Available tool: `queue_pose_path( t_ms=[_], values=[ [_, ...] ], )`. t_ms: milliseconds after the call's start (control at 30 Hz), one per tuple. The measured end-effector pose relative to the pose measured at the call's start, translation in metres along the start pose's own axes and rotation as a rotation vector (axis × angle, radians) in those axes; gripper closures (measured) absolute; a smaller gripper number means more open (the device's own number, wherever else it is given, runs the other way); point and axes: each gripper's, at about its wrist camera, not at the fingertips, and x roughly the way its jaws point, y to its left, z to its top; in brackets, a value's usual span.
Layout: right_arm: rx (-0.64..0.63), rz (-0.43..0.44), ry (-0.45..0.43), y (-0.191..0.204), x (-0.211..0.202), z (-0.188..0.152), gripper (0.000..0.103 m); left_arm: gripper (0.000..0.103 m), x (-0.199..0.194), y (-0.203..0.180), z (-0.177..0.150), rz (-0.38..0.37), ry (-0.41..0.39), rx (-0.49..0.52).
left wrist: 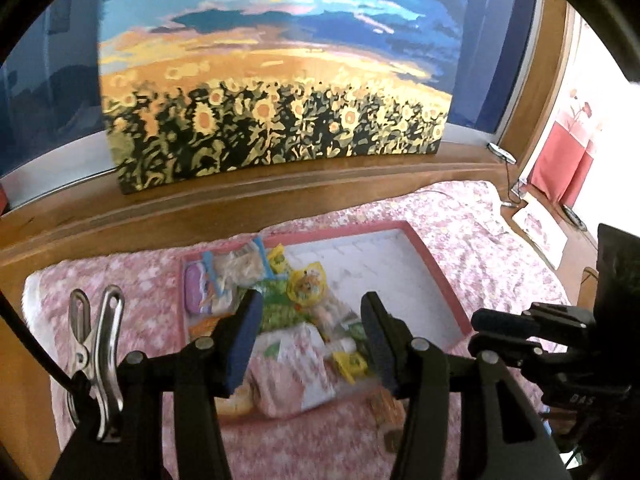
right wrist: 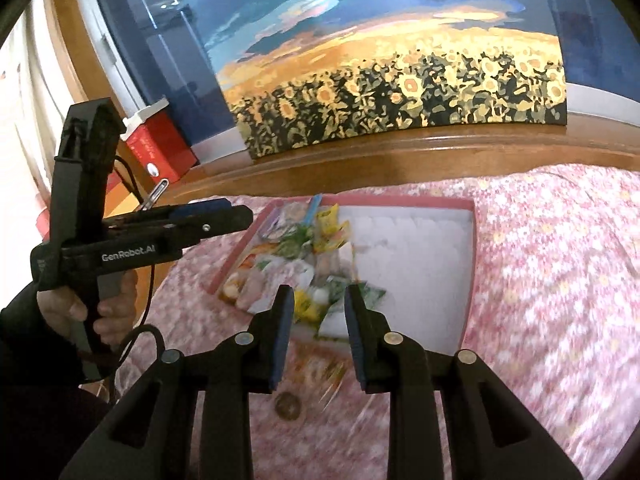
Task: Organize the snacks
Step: 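Withdraw both open tools from the tray toward the last snacks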
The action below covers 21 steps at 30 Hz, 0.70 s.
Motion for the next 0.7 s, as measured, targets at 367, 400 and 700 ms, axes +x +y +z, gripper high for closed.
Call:
queue_pose_path(
  t_ms=[367, 400, 700],
  values=[
    [0.036, -0.034, 0.053, 0.019, -0.013, -0.038, 0.075, 0.049, -0.025, 0.007, -0.061, -0.013, 0.057, -0.048],
    [0.037, -0.06, 0.077, 0.019, -0.011, -0.042, 0.075, 0.049, -0.025, 0.007, -0.066, -0.018, 0.066, -0.052],
    [0.032, -0.292, 0.319, 0.008, 0.014, -0.088, 0.076, 0.049, -0.014, -0.012, -0.117, -0.055, 0.18, -0.028]
  ],
)
